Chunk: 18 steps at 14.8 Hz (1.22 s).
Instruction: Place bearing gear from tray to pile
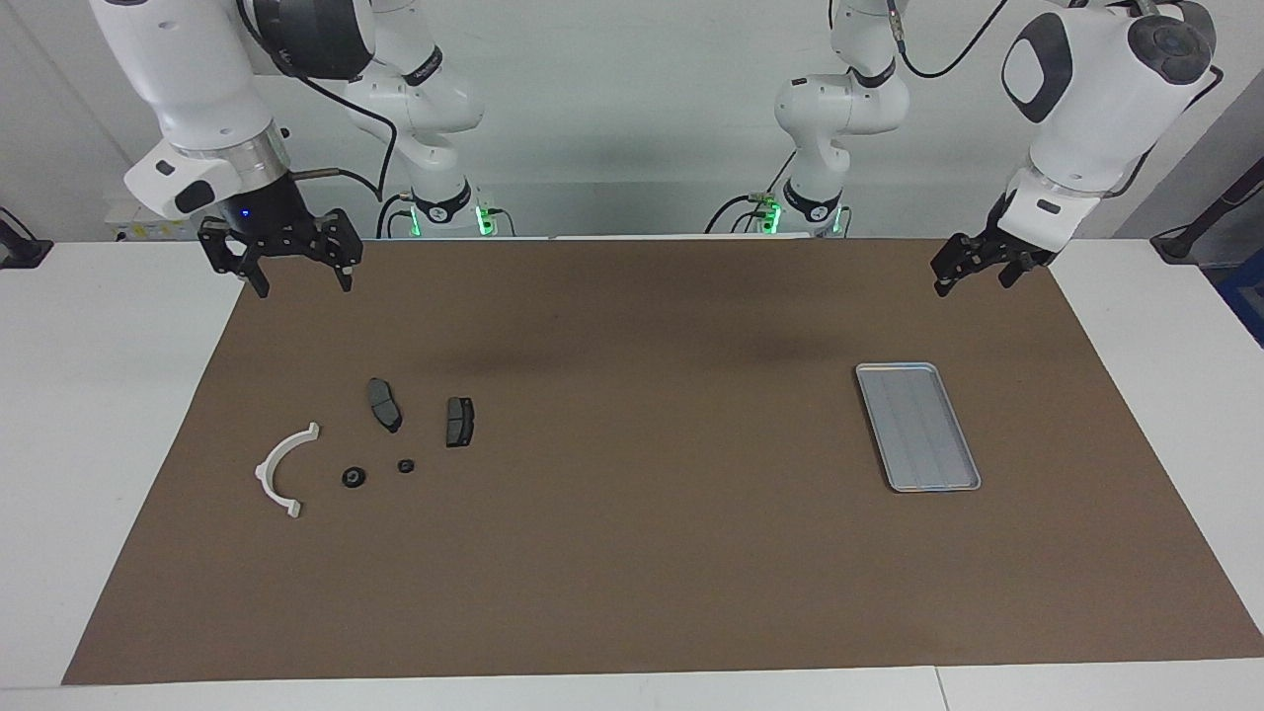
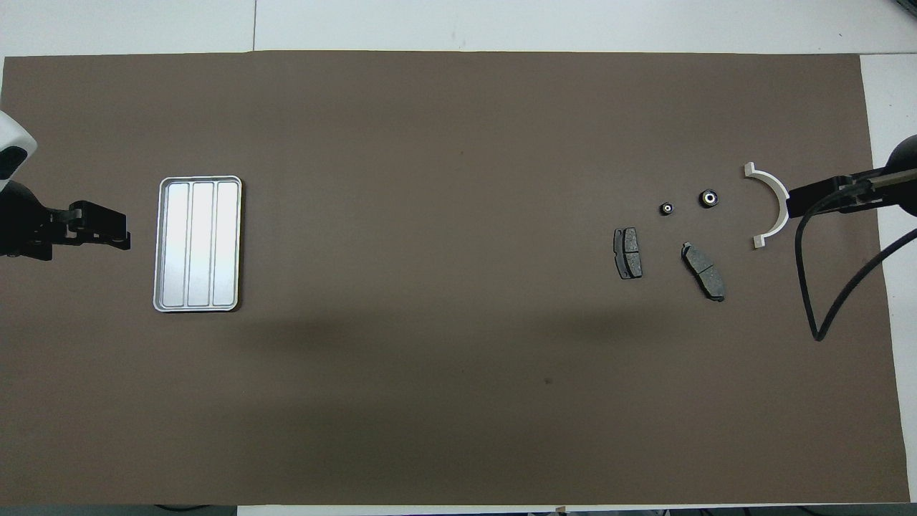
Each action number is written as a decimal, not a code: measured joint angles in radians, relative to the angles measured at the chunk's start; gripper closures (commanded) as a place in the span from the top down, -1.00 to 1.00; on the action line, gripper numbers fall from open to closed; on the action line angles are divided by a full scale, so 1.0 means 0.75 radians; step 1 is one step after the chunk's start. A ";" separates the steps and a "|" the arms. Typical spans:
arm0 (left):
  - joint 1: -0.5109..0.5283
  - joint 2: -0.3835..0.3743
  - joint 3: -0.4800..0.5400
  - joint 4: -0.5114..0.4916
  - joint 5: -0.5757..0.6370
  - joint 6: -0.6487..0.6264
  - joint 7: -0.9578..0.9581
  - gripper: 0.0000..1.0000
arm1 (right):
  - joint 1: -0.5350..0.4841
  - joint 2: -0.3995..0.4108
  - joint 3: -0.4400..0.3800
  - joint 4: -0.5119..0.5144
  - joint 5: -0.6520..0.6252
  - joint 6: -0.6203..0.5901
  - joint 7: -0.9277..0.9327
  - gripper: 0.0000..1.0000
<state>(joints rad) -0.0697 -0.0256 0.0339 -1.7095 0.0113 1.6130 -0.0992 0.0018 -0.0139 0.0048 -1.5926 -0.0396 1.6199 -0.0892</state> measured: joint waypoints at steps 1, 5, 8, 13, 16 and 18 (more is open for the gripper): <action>0.000 0.000 0.000 0.000 0.000 0.000 0.000 1.00 | -0.007 -0.004 -0.001 -0.006 0.000 -0.004 0.000 1.00; 0.000 0.000 0.000 0.000 0.000 0.000 0.000 1.00 | -0.019 -0.015 -0.003 -0.055 0.002 -0.002 0.000 1.00; 0.000 0.000 0.000 0.000 0.000 0.000 0.000 1.00 | -0.021 -0.021 -0.003 -0.070 0.002 -0.002 0.001 1.00; 0.000 0.000 0.000 0.000 0.000 0.000 0.000 1.00 | -0.029 -0.026 -0.003 -0.078 0.005 -0.041 0.001 1.00; 0.000 0.000 0.000 0.000 0.000 0.000 0.000 1.00 | -0.029 -0.034 -0.003 -0.078 0.006 -0.122 0.001 1.00; 0.000 0.000 0.000 0.000 0.000 0.000 0.000 1.00 | -0.029 -0.039 -0.003 -0.078 0.007 -0.143 0.001 1.00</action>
<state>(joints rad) -0.0697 -0.0256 0.0339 -1.7095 0.0113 1.6130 -0.0992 -0.0200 -0.0433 0.0022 -1.6514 -0.0346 1.5127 -0.0883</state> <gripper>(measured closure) 0.000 0.000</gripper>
